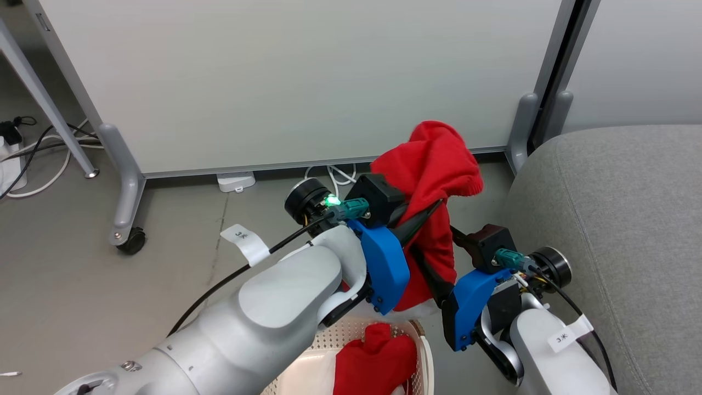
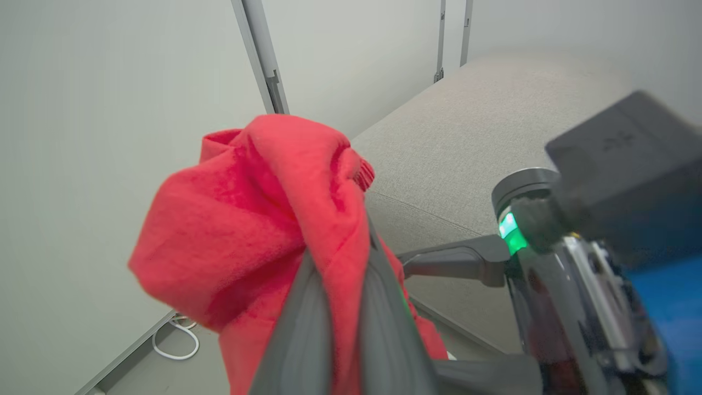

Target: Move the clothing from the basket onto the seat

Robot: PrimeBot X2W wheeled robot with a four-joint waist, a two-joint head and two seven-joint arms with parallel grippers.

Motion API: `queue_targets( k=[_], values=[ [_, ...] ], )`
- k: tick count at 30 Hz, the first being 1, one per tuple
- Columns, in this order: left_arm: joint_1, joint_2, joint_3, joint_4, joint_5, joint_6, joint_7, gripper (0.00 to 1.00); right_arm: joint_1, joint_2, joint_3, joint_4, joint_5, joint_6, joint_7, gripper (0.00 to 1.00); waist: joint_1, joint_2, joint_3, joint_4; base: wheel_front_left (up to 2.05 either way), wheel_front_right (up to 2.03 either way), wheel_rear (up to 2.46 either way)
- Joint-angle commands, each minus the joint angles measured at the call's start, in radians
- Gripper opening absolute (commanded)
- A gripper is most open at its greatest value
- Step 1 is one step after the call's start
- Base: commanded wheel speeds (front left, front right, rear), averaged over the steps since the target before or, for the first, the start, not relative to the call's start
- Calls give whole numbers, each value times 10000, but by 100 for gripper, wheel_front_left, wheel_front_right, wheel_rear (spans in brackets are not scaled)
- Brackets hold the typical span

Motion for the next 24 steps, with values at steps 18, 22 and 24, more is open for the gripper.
queue_targets(
  k=[18, 22, 24],
  values=[
    [45, 452, -55, -852, -475, -9, 158, 0, -483, -23, 355, 698, 467, 5, -483, 0, 0, 0, 3, -23, 0, 0, 0],
    [16, 442, -54, -760, -487, -9, 141, 0, -488, -23, 280, 770, 459, 5, -562, 0, 0, 0, -14, -33, 0, 0, 0],
    [13, 433, -54, -693, -518, -10, 94, 0, -496, -23, 255, 786, 467, 5, -614, 0, 0, 0, -18, -34, 0, 0, 0]
  ],
)
